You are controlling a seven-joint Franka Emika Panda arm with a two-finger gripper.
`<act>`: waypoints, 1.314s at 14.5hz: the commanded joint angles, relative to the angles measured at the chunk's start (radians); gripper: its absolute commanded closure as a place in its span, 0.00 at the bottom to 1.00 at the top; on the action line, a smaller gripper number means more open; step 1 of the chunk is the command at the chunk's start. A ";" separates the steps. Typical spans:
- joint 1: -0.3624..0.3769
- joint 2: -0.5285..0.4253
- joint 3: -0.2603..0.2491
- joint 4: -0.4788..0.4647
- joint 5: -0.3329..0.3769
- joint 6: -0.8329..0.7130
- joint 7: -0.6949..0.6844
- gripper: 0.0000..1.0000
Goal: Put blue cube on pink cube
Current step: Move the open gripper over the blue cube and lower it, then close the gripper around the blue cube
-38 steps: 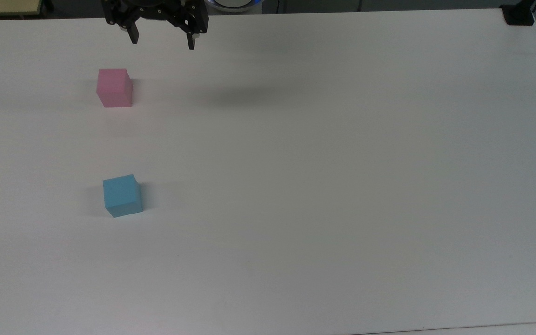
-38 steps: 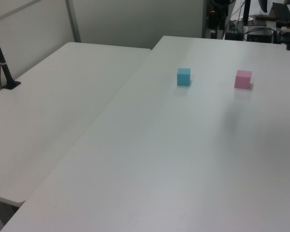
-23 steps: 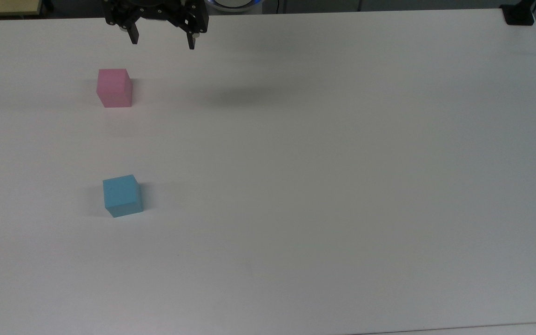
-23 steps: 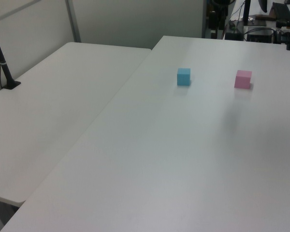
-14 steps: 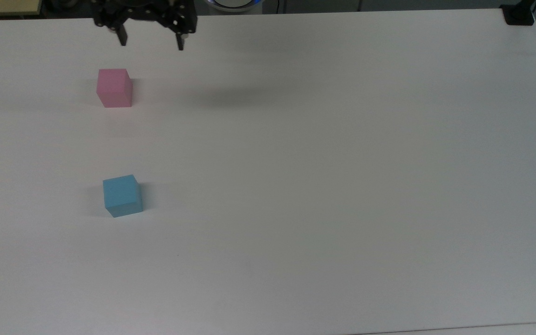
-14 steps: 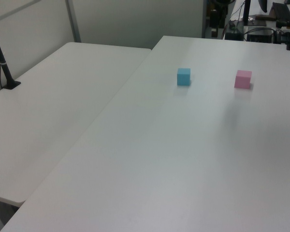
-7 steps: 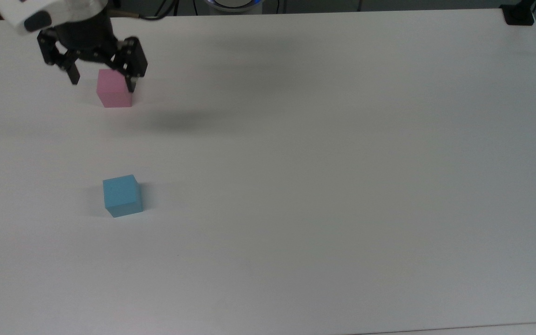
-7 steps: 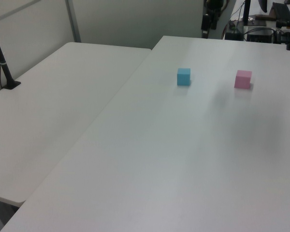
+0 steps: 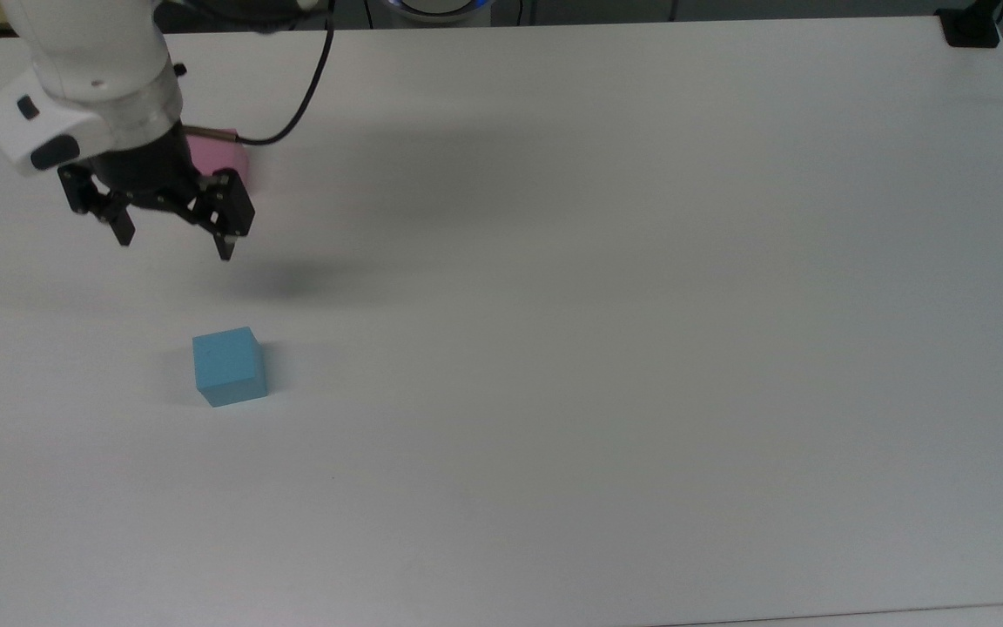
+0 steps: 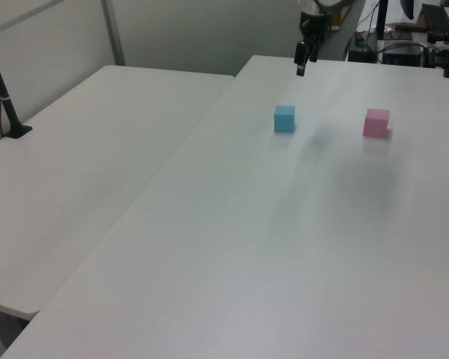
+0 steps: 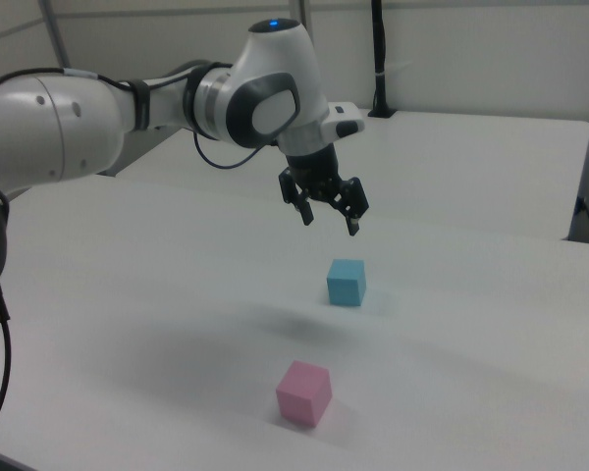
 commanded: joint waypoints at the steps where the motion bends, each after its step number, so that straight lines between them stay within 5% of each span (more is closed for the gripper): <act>1: 0.015 0.079 -0.018 0.027 0.030 0.079 -0.043 0.00; 10: 0.061 0.251 -0.019 0.025 0.022 0.244 -0.100 0.00; 19: 0.063 0.269 -0.021 0.027 0.022 0.268 -0.099 0.00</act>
